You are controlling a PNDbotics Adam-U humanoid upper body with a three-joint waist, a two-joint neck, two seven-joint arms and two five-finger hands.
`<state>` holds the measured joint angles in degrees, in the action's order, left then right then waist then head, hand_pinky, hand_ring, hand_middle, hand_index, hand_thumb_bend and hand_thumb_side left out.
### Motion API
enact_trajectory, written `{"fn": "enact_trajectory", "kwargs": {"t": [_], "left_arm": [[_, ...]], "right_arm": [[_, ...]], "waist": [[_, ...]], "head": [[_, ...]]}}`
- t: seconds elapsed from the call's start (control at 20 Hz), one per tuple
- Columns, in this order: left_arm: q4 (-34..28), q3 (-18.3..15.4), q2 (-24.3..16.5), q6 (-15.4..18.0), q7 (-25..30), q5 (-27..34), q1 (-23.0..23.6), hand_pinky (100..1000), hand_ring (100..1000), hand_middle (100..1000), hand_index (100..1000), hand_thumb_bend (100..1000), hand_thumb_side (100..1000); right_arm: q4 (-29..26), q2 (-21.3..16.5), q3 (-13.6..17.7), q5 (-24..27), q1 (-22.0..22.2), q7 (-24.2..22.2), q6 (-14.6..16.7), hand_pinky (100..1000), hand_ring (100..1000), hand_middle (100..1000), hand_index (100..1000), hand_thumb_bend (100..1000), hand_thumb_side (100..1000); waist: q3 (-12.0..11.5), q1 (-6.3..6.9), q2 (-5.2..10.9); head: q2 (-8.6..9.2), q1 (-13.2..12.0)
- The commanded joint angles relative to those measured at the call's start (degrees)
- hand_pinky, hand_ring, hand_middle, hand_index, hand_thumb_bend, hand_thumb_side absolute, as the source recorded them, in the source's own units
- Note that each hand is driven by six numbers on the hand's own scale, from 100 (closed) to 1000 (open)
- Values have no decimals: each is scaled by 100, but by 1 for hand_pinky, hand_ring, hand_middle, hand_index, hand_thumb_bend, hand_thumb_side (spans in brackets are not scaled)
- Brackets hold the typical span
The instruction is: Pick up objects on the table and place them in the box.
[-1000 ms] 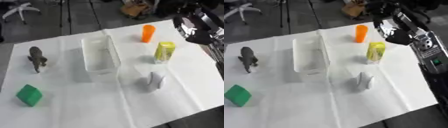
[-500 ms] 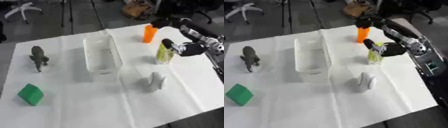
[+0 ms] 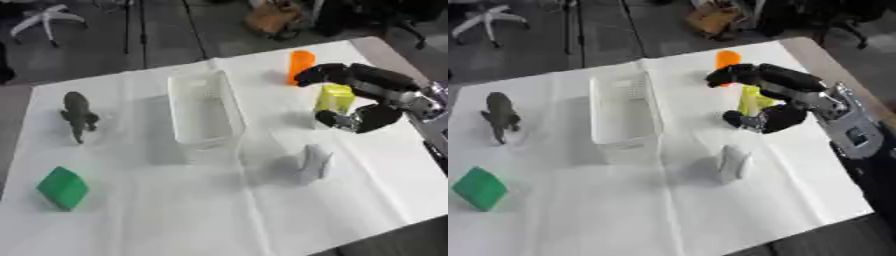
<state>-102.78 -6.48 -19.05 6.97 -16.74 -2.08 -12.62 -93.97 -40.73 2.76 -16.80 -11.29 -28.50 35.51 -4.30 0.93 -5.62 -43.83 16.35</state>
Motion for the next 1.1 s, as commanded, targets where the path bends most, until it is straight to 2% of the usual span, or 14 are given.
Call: {"fn": "enact_trajectory", "kwargs": {"t": [0.05, 0.3, 0.7, 1.1], "left_arm": [[-62, -8, -80, -3, 14, 3, -54, 612, 668, 625, 741, 343, 1000], [-61, -10, -79, -4, 9, 5, -55, 612, 667, 623, 741, 342, 1000], [-55, -1, -74, -4, 14, 11, -57, 612, 667, 622, 741, 342, 1000], [-56, 6, -76, -2, 23, 15, -57, 612, 667, 622, 742, 341, 1000]], "right_arm": [[5, -163, 123, -103, -57, -854, 568, 844, 881, 902, 929, 339, 805], [72, -142, 171, -193, -41, -1027, 532, 814, 882, 901, 929, 366, 837], [257, -96, 46, -524, -1, -1194, 577, 781, 865, 893, 920, 362, 903], [227, -140, -105, -578, 181, -1331, 678, 779, 860, 888, 917, 349, 942]], "waist": [[3, -11, 68], [3, -13, 67], [-8, -13, 65], [-10, -23, 63]], "head": [[-29, -6], [-29, -5], [-29, 9], [-29, 22]]}}
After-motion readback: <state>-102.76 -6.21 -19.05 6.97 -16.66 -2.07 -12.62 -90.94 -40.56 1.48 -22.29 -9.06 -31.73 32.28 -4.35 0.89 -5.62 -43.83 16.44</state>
